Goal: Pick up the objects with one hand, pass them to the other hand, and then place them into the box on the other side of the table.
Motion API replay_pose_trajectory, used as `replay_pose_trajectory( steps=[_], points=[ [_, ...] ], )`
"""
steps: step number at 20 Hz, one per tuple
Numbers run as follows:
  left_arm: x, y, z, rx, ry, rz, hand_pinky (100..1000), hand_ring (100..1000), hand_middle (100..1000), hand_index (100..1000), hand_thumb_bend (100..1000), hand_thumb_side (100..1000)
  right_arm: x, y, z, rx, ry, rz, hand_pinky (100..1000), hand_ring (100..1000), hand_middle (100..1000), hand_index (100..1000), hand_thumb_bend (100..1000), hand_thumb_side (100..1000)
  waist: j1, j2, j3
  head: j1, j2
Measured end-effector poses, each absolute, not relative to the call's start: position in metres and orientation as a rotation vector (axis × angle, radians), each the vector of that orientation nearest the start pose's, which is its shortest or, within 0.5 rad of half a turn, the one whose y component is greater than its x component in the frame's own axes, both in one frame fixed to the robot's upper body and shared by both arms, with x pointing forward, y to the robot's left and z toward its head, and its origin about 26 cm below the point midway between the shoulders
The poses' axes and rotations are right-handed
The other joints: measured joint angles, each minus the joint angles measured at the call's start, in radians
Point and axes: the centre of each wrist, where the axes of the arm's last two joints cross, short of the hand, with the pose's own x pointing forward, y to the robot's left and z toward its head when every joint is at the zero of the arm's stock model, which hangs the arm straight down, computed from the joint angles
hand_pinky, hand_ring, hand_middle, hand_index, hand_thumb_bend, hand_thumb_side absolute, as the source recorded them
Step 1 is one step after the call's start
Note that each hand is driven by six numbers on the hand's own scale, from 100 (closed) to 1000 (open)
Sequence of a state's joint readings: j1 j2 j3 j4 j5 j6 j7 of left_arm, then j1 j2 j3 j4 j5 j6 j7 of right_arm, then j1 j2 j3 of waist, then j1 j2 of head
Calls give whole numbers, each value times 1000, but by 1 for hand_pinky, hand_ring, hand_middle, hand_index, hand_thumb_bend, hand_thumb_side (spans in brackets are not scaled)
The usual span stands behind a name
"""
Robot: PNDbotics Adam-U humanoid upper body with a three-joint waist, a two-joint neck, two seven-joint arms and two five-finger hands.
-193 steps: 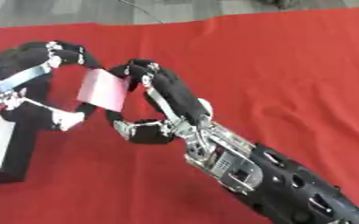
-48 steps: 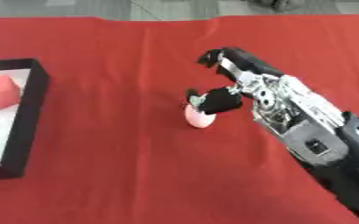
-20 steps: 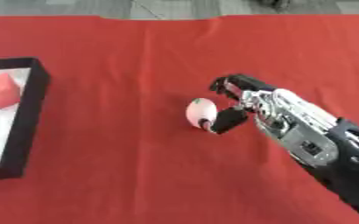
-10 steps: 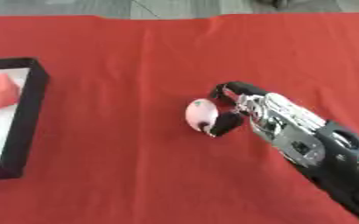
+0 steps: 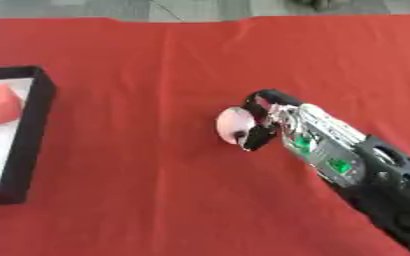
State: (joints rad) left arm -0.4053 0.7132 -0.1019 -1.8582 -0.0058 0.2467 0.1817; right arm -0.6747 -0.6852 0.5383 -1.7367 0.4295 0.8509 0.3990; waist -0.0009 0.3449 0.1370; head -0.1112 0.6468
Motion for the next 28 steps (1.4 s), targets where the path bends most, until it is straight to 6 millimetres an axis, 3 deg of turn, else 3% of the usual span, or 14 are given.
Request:
replay_pose_trajectory(
  steps=[10, 18, 28],
  points=[
    [323, 302, 232, 632, -1971, -525, 885, 782, 801, 784, 242, 878, 325, -201, 241, -744, -1327, 994, 782, 671, 571, 602, 100, 100, 2, 0, -7, 4, 0],
    [324, 298, 236, 620, -1993, -540, 877, 769, 783, 766, 231, 847, 310, -197, 260, -746, -1487, 881, 764, 649, 553, 588, 100, 100, 15, -1, -15, 4, 0],
    [327, 268, 267, 489, -2088, -684, 847, 744, 758, 751, 201, 808, 301, -157, 262, -674, -1757, 738, 717, 600, 546, 587, 100, 100, 32, -7, -19, 3, -8]
  ],
)
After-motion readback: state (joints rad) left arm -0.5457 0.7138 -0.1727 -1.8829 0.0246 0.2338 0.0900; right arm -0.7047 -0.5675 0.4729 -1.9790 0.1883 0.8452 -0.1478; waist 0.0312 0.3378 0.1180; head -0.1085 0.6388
